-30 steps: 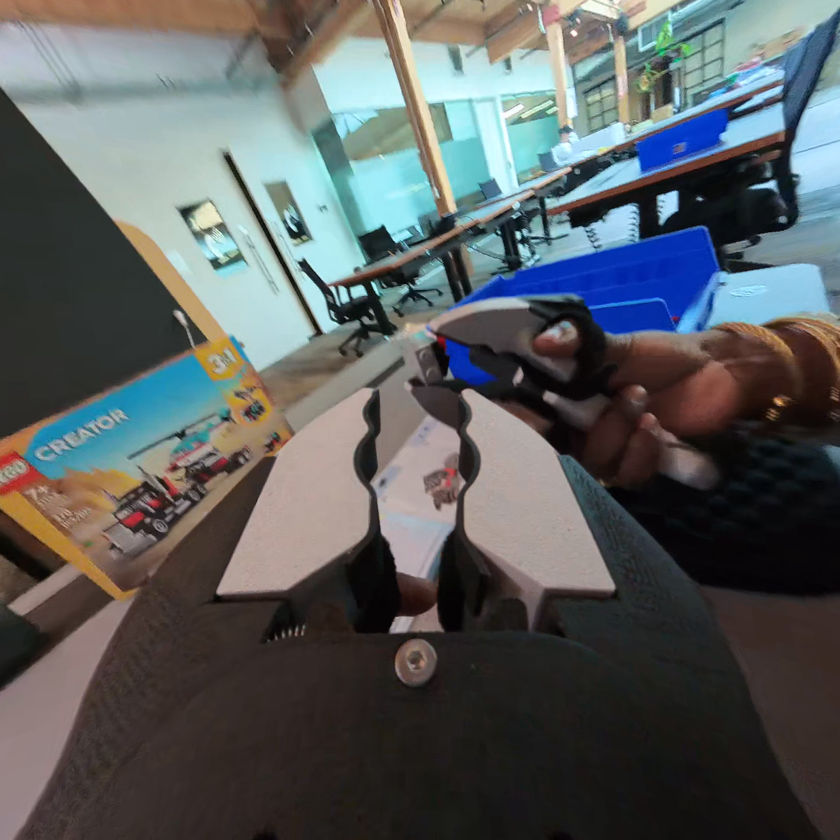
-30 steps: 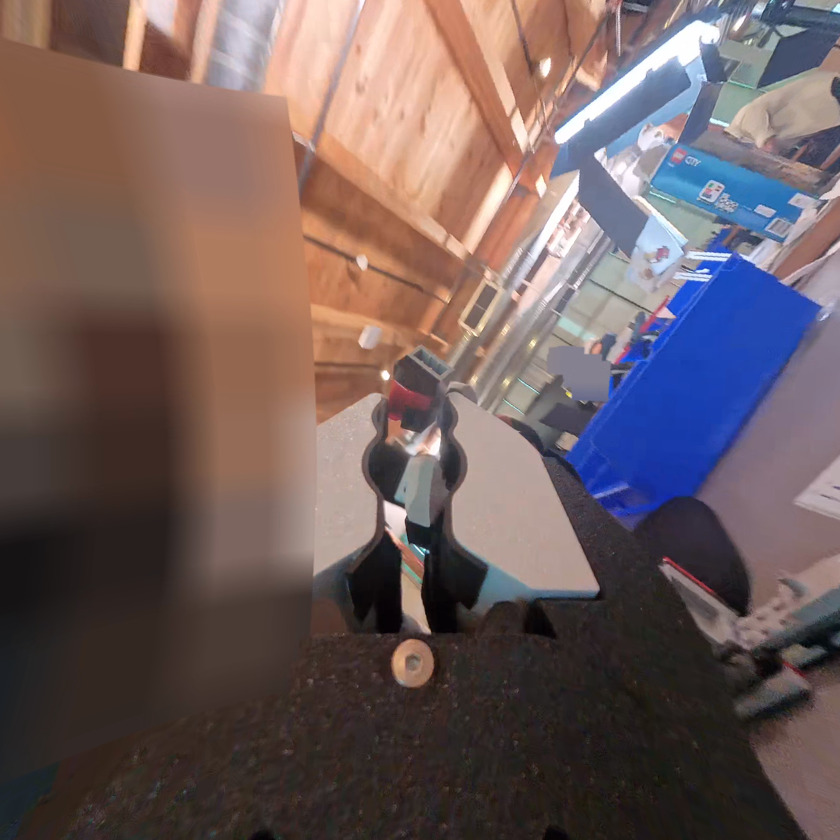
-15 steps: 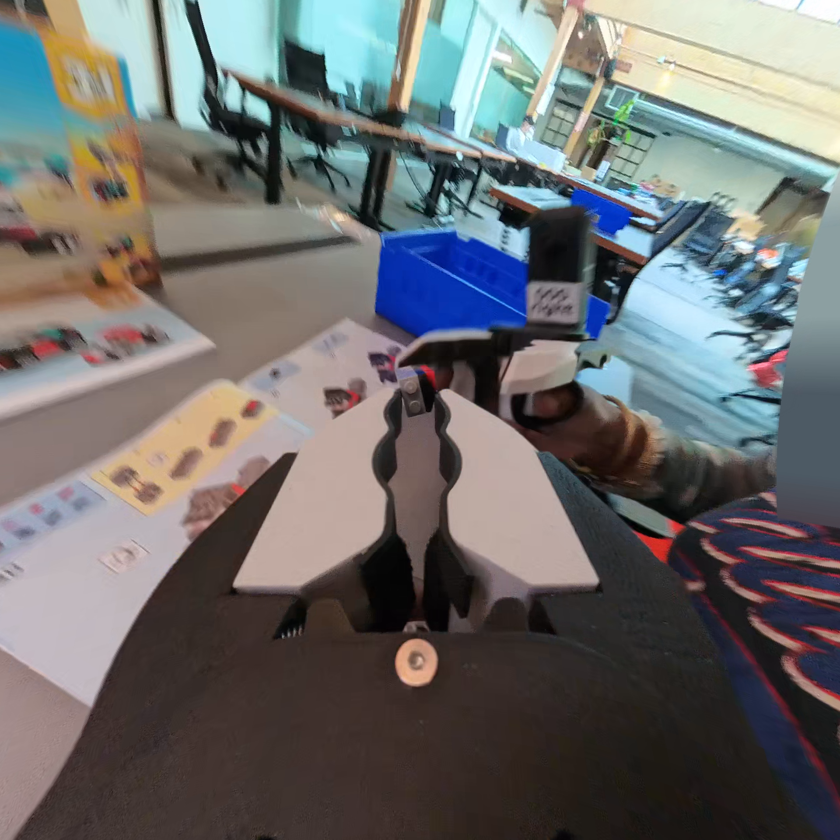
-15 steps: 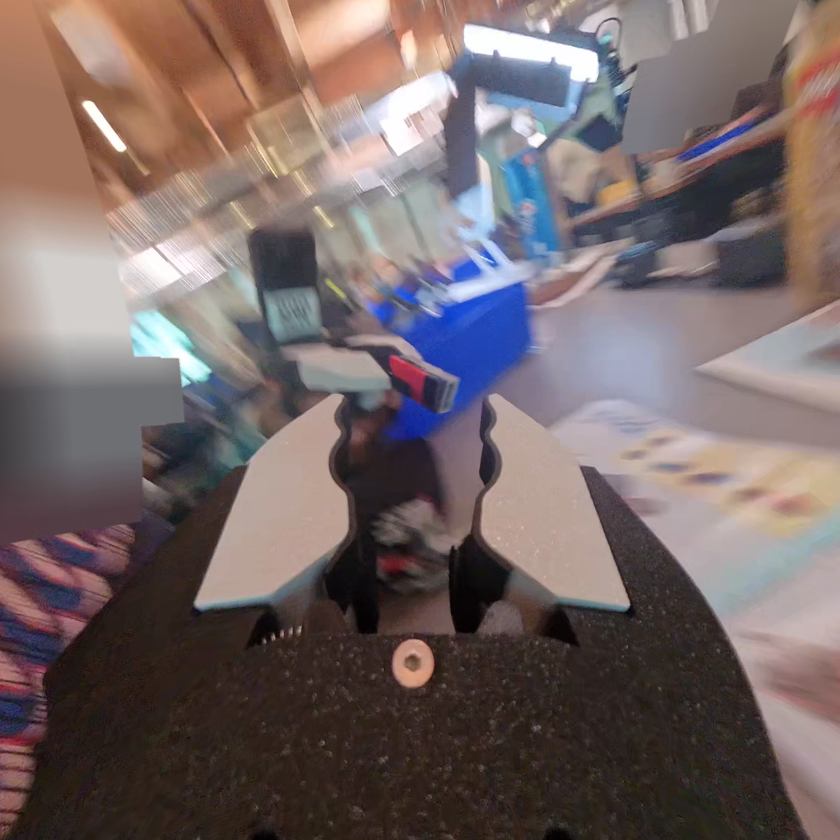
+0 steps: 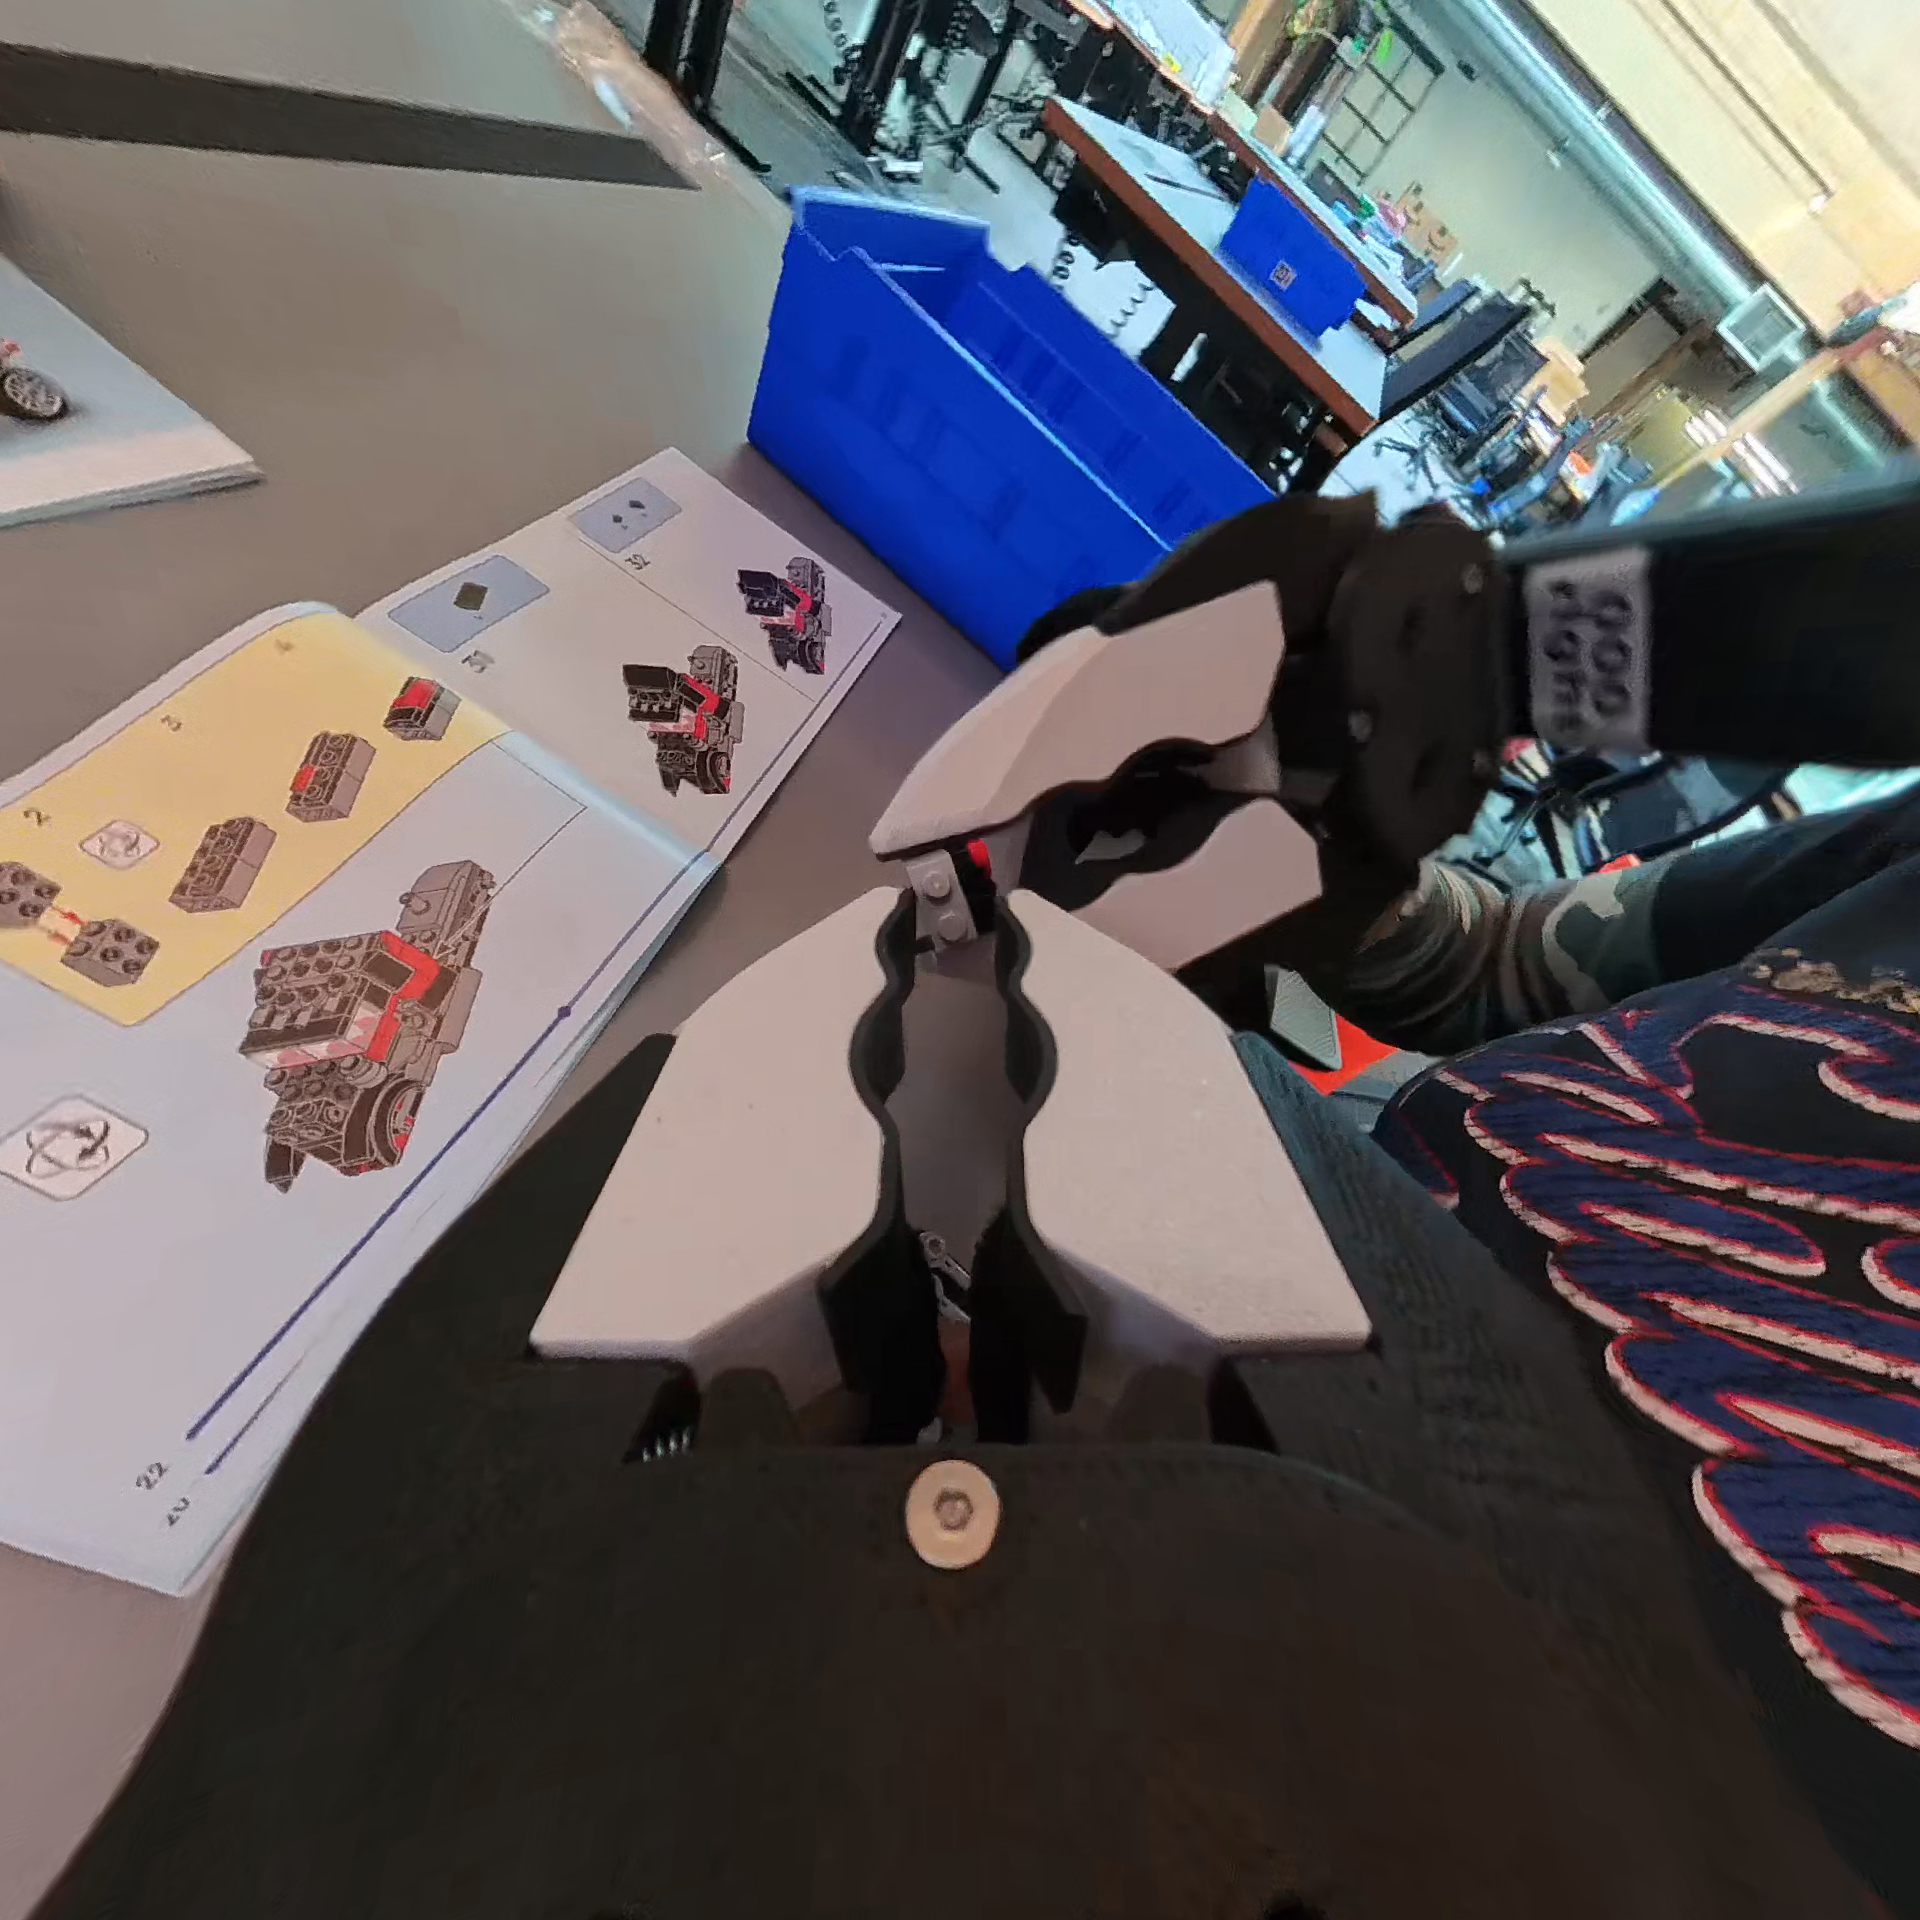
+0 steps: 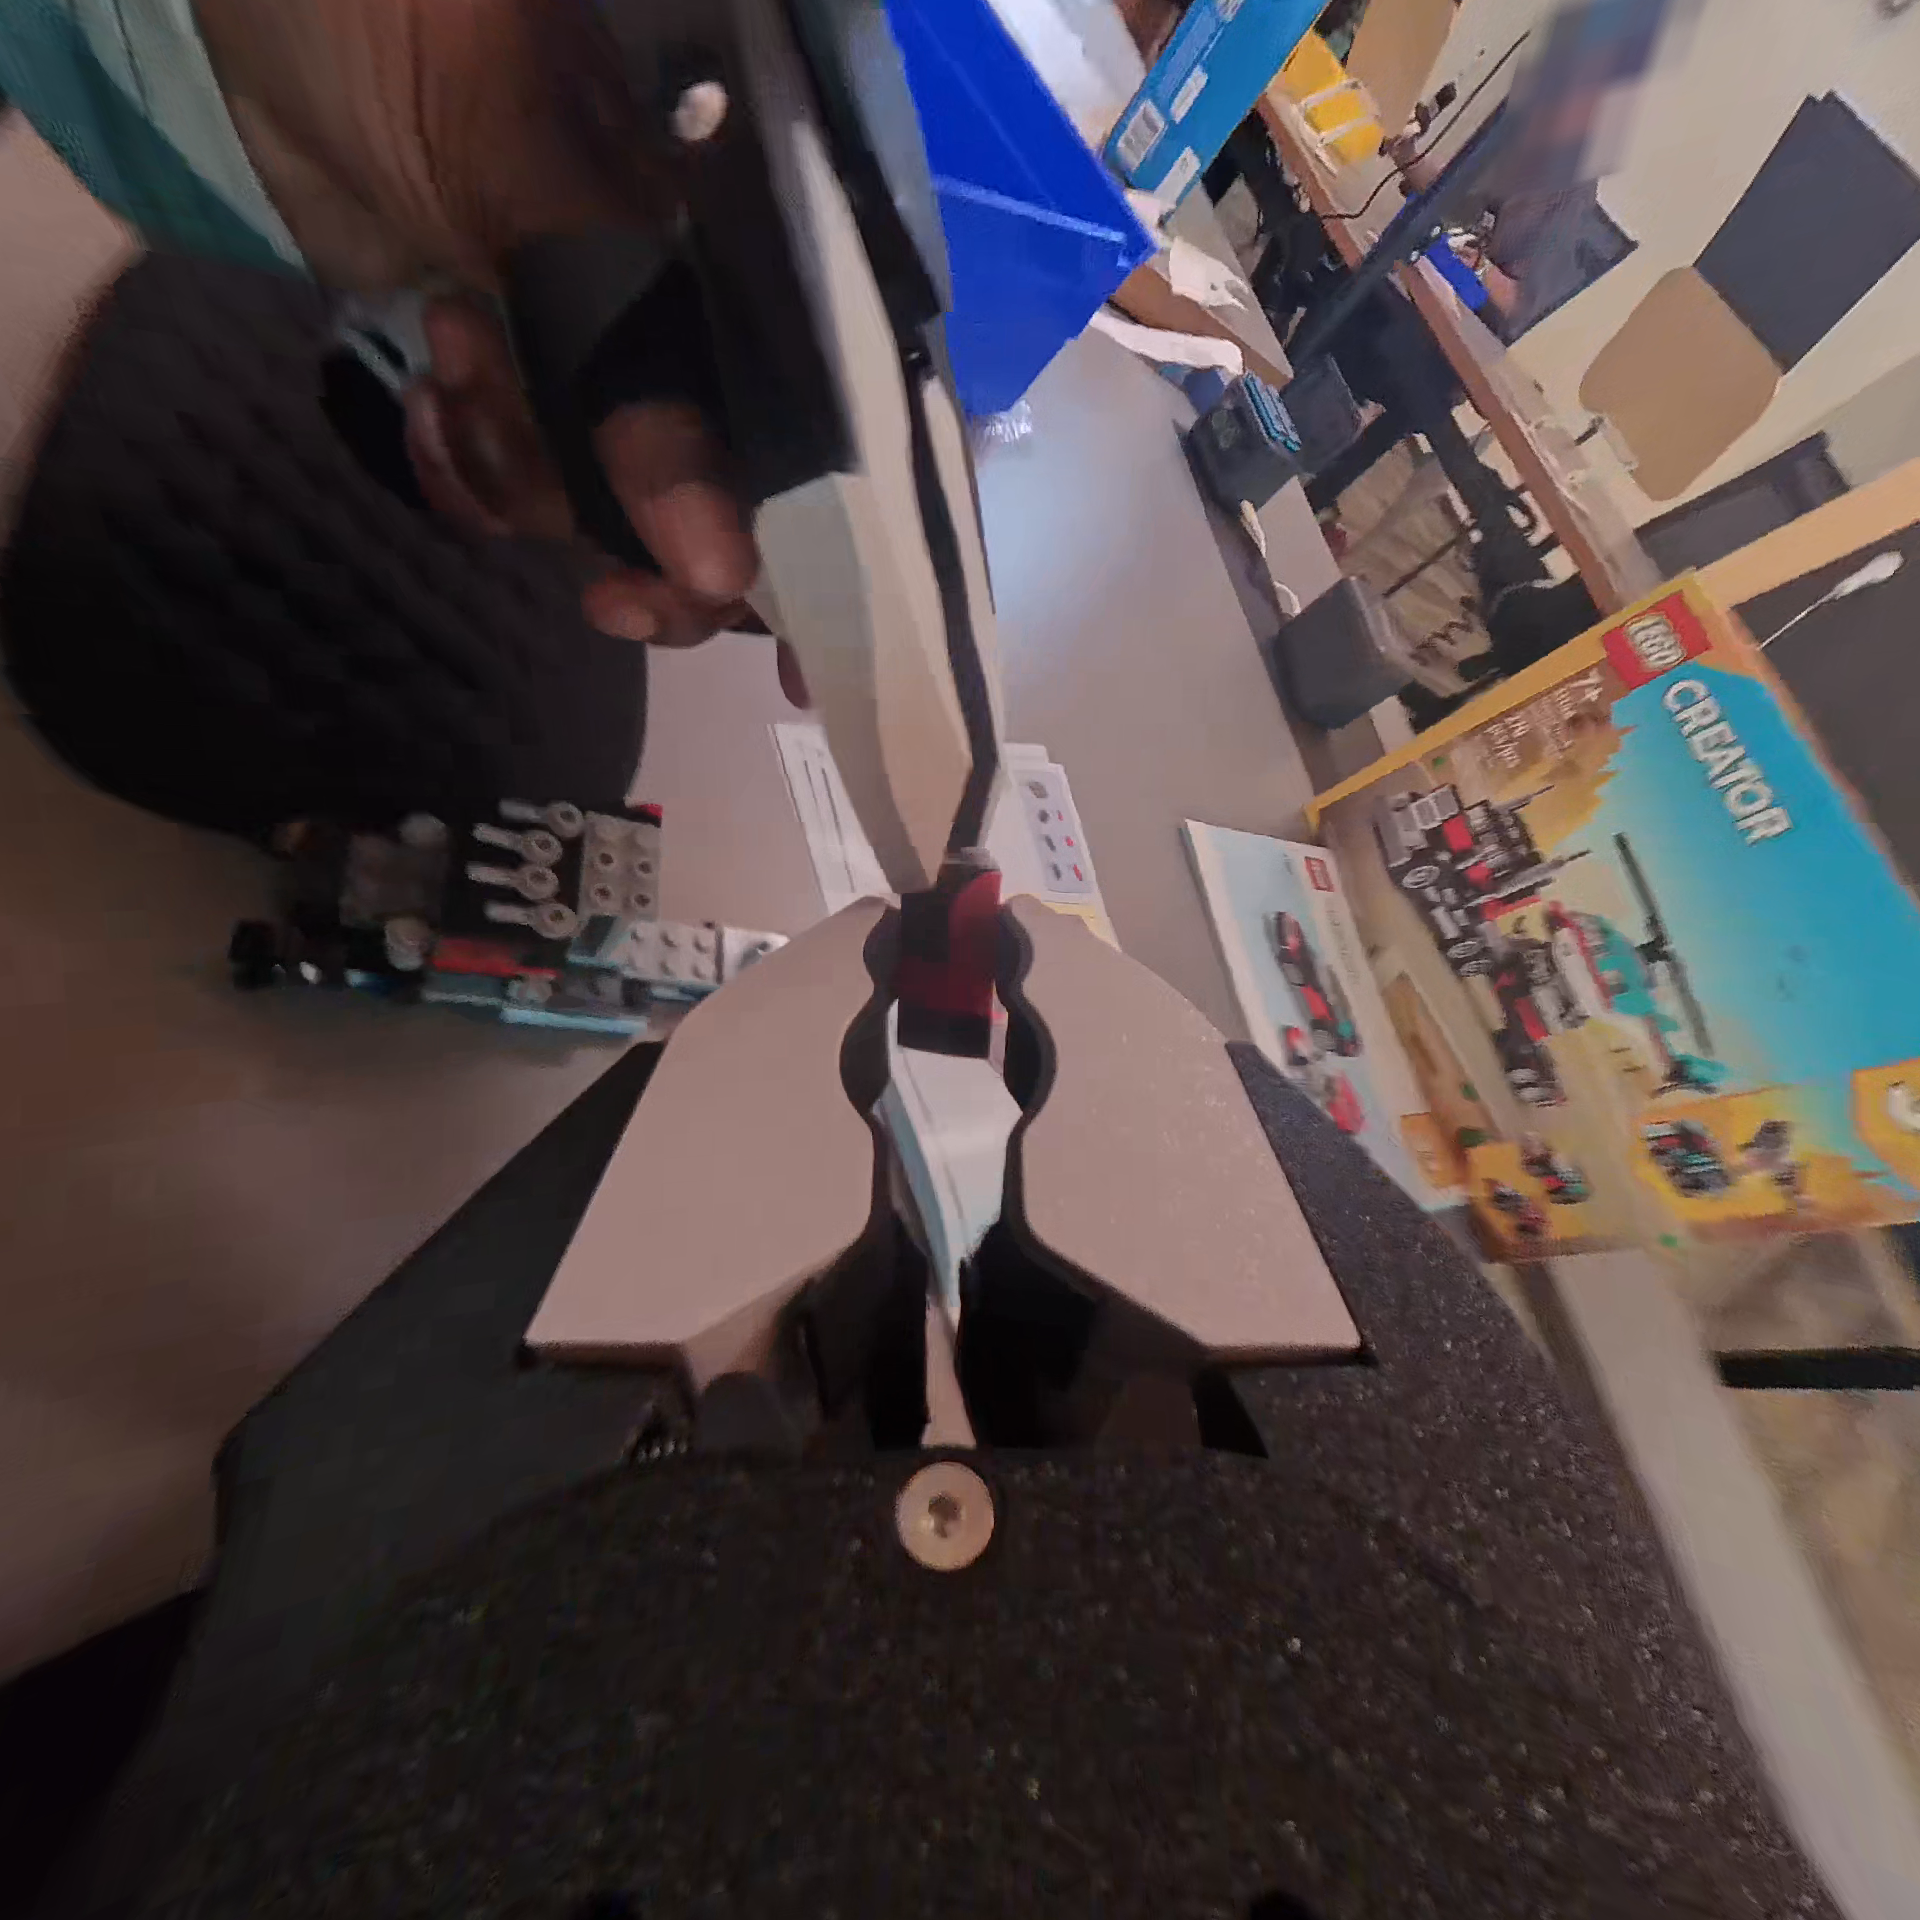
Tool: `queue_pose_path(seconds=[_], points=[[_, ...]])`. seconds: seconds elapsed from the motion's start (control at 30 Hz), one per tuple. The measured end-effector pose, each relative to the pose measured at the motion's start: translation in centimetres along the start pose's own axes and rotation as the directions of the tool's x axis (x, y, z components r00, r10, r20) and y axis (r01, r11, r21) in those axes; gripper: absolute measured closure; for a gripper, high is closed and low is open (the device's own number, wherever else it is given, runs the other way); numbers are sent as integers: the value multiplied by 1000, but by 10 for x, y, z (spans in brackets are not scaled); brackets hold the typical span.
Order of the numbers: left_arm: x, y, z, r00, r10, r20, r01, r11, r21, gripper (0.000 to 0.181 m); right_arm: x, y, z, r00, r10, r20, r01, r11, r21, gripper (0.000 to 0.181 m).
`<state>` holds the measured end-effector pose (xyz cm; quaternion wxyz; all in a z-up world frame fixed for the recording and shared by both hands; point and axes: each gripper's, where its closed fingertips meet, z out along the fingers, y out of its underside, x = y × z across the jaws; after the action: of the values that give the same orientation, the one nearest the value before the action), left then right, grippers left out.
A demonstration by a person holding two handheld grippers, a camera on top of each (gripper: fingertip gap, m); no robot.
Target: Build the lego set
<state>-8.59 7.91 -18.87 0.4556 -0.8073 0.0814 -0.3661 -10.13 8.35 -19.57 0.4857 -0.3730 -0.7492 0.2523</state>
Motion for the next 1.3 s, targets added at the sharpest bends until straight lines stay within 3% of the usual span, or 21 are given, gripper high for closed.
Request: queue_pose_path(seconds=[0.07, 0.13, 0.17, 0.23, 0.3, 0.33, 0.4, 0.5, 0.57, 0.63, 0.73, 0.9, 1.23, 1.3], points=[[6, -2, -5, 998, 66, -18, -66, 998, 13, 161, 1, 0, -4, 984, 171, 48, -174, 982, 77, 164], [11, -2, -16, 983, 184, 2, -184, 982, 32, 158, -3, -7, -13, 911, 370, 181, -402, 894, 195, 164], [12, 0, -21, 963, 267, 25, -267, 963, 28, 155, -5, -16, -20, 841, 458, 289, -529, 807, 263, 164], [13, 7, -26, 904, 419, 88, -421, 907, 3, 145, -1, -32, -35, 634, 582, 508, -769, 545, 335, 164], [16, 13, -22, 856, 501, 123, -504, 864, -13, 136, 9, -42, -48, 430, 587, 686, -902, 257, 346, 164], [20, 15, -17, 855, 504, 120, -507, 862, -9, 136, 14, -44, -52, 365, 563, 741, -927, 146, 346, 164], [28, 15, -7, 900, 426, 93, -432, 900, 52, 138, 14, -44, -52, 320, 544, 775, -937, 62, 344, 164], [35, 11, 3, 963, 269, 12, -268, 950, 160, 142, 3, -47, -45, 343, 545, 765, -933, 102, 346, 163], [39, 9, 6, 970, 239, -34, -228, 955, 190, 149, -2, -49, -43, 356, 544, 760, -930, 131, 342, 163], [44, 8, 7, 964, 260, -56, -243, 946, 215, 163, -5, -49, -41, 379, 552, 743, -923, 163, 350, 163], [44, 9, 7, 955, 292, -45, -276, 937, 215, 164, -7, -48, -41, 413, 554, 723, -910, 216, 354, 165], [46, 11, 0, 943, 324, -78, -298, 925, 236, 164, -5, -48, -45, 526, 529, 666, -849, 371, 376, 159], [38, 26, -5, 899, 434, -62, -429, 900, 69, 162, -17, -48, -44, 653, 436, 619, -708, 642, 295, 165], [27, 32, -15, 905, 426, -6, -426, 905, -12, 143, -16, -43, -42, 690, 449, 568, -683, 664, 305, 165]])
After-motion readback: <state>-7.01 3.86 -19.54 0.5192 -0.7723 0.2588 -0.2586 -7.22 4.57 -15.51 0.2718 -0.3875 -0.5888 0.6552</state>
